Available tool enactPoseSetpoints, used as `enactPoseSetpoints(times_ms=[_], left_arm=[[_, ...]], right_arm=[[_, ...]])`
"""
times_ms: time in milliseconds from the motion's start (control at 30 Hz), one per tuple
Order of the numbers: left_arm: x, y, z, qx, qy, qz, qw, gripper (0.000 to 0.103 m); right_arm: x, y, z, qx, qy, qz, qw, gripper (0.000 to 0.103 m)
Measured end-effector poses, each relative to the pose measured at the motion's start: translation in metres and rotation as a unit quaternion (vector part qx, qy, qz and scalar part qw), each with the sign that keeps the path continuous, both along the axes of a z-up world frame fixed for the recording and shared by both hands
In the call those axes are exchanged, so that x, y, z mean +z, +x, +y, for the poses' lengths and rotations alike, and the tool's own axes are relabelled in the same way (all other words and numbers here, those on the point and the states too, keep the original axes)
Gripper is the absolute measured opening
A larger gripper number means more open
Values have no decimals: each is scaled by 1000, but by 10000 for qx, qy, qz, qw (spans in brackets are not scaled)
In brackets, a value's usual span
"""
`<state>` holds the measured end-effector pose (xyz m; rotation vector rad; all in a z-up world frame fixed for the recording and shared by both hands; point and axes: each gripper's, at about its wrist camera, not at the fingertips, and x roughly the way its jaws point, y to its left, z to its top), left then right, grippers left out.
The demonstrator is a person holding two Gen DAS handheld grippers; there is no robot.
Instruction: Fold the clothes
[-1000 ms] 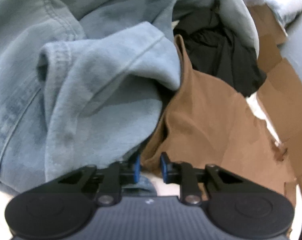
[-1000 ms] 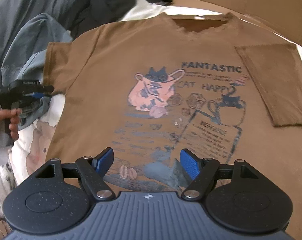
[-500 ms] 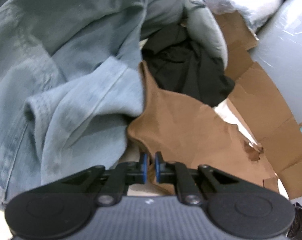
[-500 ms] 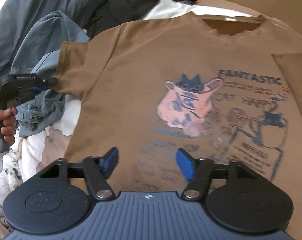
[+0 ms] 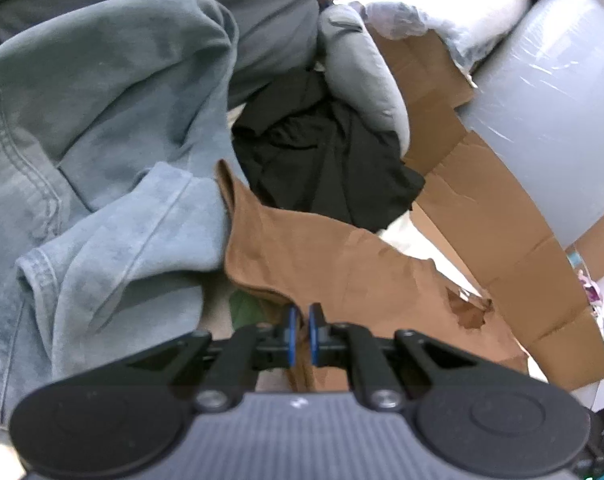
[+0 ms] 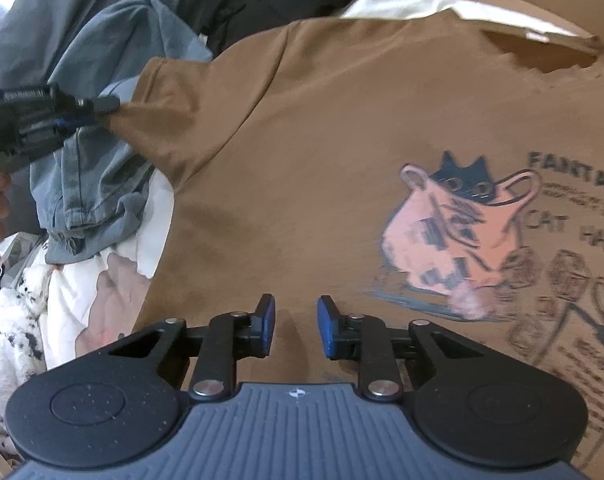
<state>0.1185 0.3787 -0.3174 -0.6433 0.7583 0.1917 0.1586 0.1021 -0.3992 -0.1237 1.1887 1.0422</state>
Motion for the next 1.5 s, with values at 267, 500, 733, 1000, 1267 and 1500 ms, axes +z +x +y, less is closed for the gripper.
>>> enactPoseSetpoints(times_ms=[267,500,733,1000,1267,1500], left_arm=[[4,-10,-6,82,37,-37,10000,7],[7,-16,-15,209,183,-29,9996,7],[2,-13,-21,281,247,-29,9993,7],[-3,-10,-25,216,237,33,9995,7],[-10,-7,-40,-37,123,24,9999,7],[-16,0,-63,-470,-160,-4,9988,6]], right_arm=[[-21,0,35,212,289,214,9991,17],[-32,0,60,391,622,266,9969,10],[-38,-5,80,526,873,276,9944,12],[-42,-2,96,399,1020,470,9929,6],[-42,-1,109,328,1080,574,9919,6],[-47,0,115,175,1133,730,9907,6]])
